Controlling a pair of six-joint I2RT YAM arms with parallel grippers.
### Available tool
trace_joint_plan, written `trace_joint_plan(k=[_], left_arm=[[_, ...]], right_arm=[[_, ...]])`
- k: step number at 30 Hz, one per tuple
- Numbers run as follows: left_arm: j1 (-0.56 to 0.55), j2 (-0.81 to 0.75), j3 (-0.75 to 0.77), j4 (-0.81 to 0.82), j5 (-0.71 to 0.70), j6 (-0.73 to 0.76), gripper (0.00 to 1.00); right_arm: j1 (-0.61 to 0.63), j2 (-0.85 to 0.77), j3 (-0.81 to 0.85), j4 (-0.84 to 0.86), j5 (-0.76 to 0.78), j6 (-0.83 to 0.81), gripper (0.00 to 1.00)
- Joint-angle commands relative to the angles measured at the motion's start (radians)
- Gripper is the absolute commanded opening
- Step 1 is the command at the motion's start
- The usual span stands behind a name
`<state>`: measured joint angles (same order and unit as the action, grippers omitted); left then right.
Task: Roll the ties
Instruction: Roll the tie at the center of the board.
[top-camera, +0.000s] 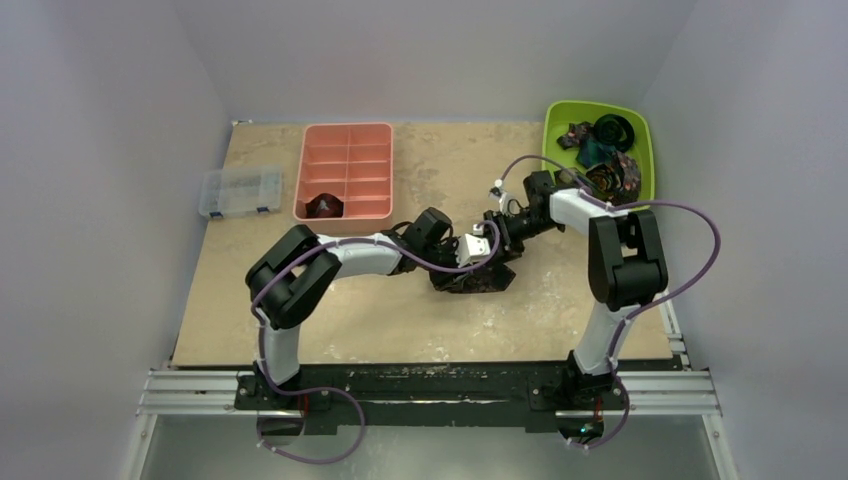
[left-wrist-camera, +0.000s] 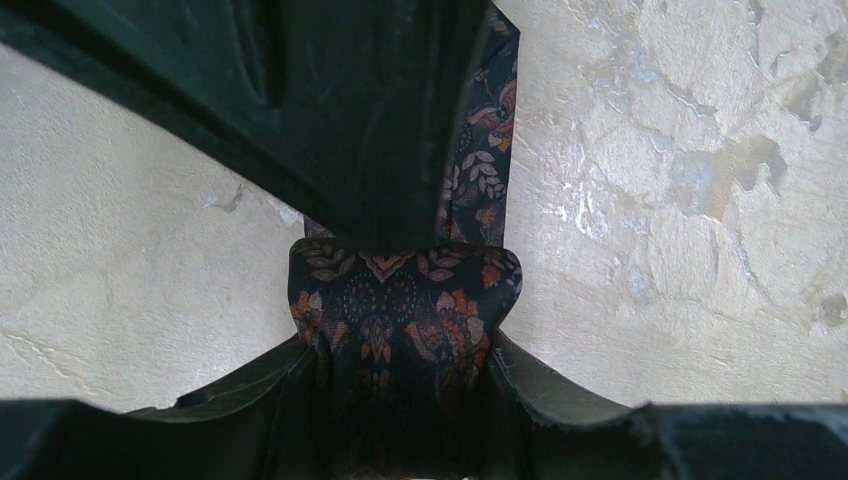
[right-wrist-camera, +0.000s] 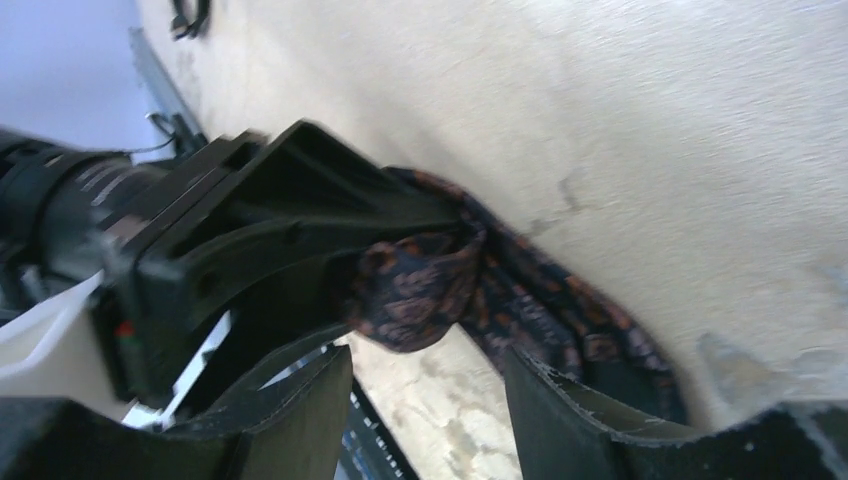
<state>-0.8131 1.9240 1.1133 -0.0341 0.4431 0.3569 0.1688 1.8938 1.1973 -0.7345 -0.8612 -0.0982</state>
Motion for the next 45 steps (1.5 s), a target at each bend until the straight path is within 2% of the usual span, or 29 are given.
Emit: trace_joint_plan(k=[1, 7, 10, 13, 15, 16, 21, 24, 30, 40, 45], left_arm=[[0.001, 0.056, -0.006, -0.117, -0.066, -0.001, 0.31], [-0.002, 0.057, -0.005, -0.118, -0.069, -0.001, 0.32], [-0.002, 0.056, -0.007, -0.118, -0.071, 0.000, 0.33], [-0.002, 0.056, -0.006, -0.119, -0.066, -0.001, 0.35], [-0.002, 0.053, -0.006, -0.115, -0.061, -0.006, 0.39], [0.000, 0.049, -0.006, -0.110, -0.059, -0.009, 0.40], [0.017, -0.002, -0.069, 0.067, 0.004, -0.047, 0.58], [0.017, -0.017, -0.087, 0.148, 0.035, -0.059, 0.62], [0.013, -0.010, -0.103, 0.321, 0.103, -0.082, 0.63], [0.009, 0.055, -0.069, 0.379, 0.115, -0.056, 0.63], [0.006, 0.058, -0.069, 0.395, 0.106, -0.104, 0.57]], right_arm=[[0.033, -0.061, -0.056, 0.063, -0.136, 0.053, 0.59], [0.070, -0.010, -0.068, 0.150, -0.137, 0.134, 0.55], [0.075, 0.017, -0.064, 0.148, -0.093, 0.125, 0.49], [0.074, 0.042, -0.054, 0.114, -0.067, 0.078, 0.30], [0.075, 0.057, -0.048, 0.083, -0.044, 0.052, 0.07], [0.075, 0.067, -0.043, 0.070, -0.024, 0.043, 0.00], [0.065, 0.089, -0.051, 0.057, 0.104, 0.020, 0.00], [0.062, 0.098, -0.051, 0.051, 0.162, 0.018, 0.00], [0.062, 0.119, -0.039, 0.049, 0.276, 0.023, 0.00], [0.071, 0.178, 0.009, 0.024, 0.408, 0.001, 0.00], [0.099, 0.177, 0.010, 0.040, 0.414, -0.013, 0.00]])
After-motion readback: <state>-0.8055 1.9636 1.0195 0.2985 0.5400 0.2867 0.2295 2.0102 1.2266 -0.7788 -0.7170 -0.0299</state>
